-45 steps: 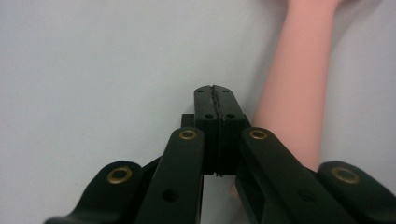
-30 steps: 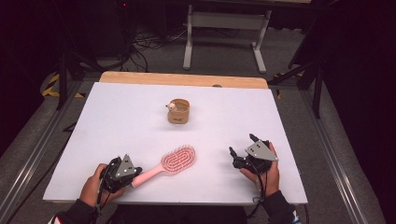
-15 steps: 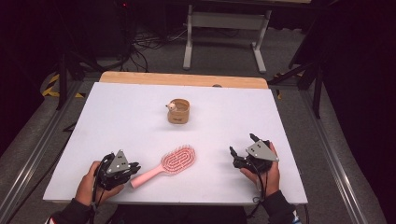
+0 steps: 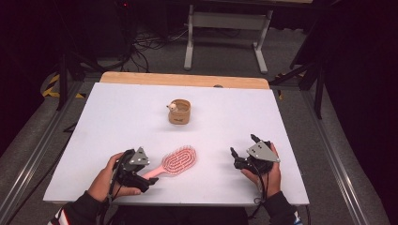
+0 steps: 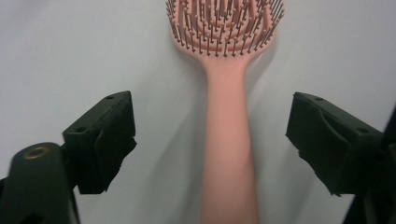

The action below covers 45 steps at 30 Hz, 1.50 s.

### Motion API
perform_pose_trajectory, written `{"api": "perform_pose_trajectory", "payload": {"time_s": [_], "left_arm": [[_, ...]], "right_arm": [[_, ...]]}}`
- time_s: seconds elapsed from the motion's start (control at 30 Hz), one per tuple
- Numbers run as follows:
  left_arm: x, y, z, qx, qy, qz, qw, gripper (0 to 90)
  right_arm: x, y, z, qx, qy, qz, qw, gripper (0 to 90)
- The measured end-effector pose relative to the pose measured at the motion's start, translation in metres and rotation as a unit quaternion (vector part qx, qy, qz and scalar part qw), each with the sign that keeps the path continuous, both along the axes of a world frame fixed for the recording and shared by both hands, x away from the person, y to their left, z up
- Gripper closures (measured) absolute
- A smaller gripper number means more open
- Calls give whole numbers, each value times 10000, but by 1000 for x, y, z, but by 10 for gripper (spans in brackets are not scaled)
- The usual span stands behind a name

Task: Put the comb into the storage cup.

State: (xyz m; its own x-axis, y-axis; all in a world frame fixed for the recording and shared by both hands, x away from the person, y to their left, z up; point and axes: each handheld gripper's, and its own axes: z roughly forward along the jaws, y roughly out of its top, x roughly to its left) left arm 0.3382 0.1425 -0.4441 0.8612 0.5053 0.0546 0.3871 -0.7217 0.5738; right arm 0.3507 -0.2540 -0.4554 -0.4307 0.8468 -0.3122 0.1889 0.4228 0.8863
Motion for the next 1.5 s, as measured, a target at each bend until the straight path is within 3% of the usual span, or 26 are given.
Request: {"api": "perform_pose_trajectory", "payload": {"time_s": [0.13, 0.17, 0.27, 0.3, 0.37, 0.43, 0.53, 0.6, 0.7, 0.8, 0.9, 1.03, 1.23, 1.5], "left_arm": [[8, -12, -3, 236, 145, -79, 9996, 117], [13, -18, -3, 375, 257, -136, 9989, 117], [16, -22, -4, 502, 342, -171, 9980, 130], [20, -25, -5, 577, 458, -226, 9970, 130], [22, -26, -6, 668, 485, -150, 9965, 139], [26, -27, -7, 758, 581, -92, 9954, 186], [29, -27, -7, 679, 779, -145, 9945, 236], [31, -27, -5, 710, 769, -212, 9943, 282], [33, -28, -2, 774, 797, -308, 9933, 457], [35, -29, -1, 830, 787, -368, 9928, 482], [33, -32, 1, 880, 810, -467, 9917, 569], [31, -30, 0, 784, 755, -459, 9930, 679], [26, -27, -3, 644, 536, -403, 9957, 693], [15, -20, -9, 275, 84, -217, 9993, 694]], "right_arm": [[0, 0, 0, 1, -11, 11, 10000, 148], [0, 0, 0, -7, -10, 12, 10000, 148], [-1, 0, 0, -10, -14, 15, 10000, 148], [-1, 0, 0, -4, -11, 17, 10000, 148], [0, 0, 0, -5, -6, 16, 10000, 148], [0, 0, 0, -2, -4, 20, 10000, 148], [0, 0, 0, -7, 0, 25, 10000, 148], [0, 1, 0, -11, 8, 29, 10000, 148], [0, 1, 0, -23, 23, 44, 10000, 148], [0, 1, 0, -40, 33, 63, 10000, 148], [0, 1, -1, -36, 41, 69, 10000, 148], [0, 2, -1, -40, 56, 81, 9999, 148], [0, 3, -1, -46, 74, 99, 9999, 148], [-3, 9, 1, 12, 93, 206, 9997, 148]]}}
